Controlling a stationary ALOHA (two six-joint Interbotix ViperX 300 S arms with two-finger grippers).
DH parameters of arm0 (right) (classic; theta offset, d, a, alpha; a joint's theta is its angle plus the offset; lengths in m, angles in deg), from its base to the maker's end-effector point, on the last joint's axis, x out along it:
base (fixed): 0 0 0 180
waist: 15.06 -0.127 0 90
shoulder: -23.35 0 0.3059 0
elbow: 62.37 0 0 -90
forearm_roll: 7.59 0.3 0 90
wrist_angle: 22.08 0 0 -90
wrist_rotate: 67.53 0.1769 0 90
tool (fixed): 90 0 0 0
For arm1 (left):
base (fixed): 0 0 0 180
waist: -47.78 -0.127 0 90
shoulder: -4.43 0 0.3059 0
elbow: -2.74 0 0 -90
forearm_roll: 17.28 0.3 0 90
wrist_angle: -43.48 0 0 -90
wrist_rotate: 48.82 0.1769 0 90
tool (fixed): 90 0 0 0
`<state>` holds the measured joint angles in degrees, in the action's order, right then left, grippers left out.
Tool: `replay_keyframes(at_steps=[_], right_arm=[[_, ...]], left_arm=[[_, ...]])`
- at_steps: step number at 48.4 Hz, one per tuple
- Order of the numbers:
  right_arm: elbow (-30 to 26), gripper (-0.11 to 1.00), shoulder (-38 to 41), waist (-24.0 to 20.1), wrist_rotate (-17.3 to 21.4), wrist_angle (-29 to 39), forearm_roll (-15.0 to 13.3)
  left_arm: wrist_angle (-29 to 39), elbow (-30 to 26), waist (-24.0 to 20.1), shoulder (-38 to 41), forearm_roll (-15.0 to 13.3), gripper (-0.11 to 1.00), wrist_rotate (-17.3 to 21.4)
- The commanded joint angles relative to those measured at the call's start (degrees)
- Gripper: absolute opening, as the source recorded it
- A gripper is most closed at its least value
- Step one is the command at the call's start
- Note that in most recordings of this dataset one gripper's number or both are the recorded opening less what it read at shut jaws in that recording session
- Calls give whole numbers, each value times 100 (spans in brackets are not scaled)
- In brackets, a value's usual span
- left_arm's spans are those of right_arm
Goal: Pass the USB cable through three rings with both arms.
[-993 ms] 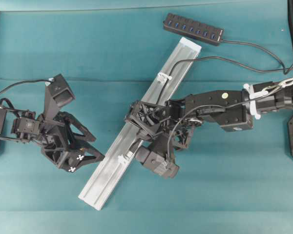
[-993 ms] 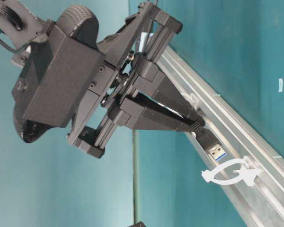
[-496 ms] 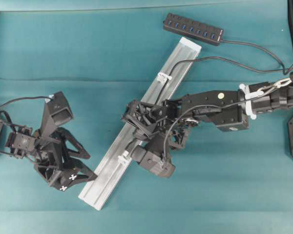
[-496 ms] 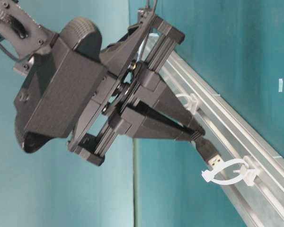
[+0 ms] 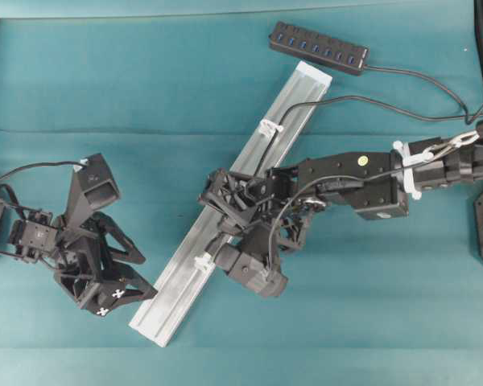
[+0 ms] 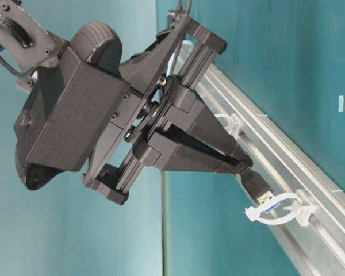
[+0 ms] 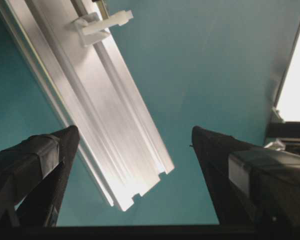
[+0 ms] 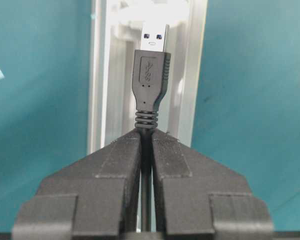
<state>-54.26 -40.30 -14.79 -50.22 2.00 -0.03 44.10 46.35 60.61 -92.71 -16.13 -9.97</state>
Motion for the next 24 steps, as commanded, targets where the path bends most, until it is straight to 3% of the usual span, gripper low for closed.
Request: replay_keyframes(at_steps=[1, 15, 24], right_arm=[[-53, 8, 62, -26, -18, -26, 18], [-88, 8, 149, -62, -9, -105, 35], [-176, 8, 176, -88, -9, -281, 255]], left_arm=[[-44, -35, 18, -26, 18, 98, 0], [-105, -70, 18, 9, 9, 98, -9], [-141, -149, 18, 176, 9, 98, -9]])
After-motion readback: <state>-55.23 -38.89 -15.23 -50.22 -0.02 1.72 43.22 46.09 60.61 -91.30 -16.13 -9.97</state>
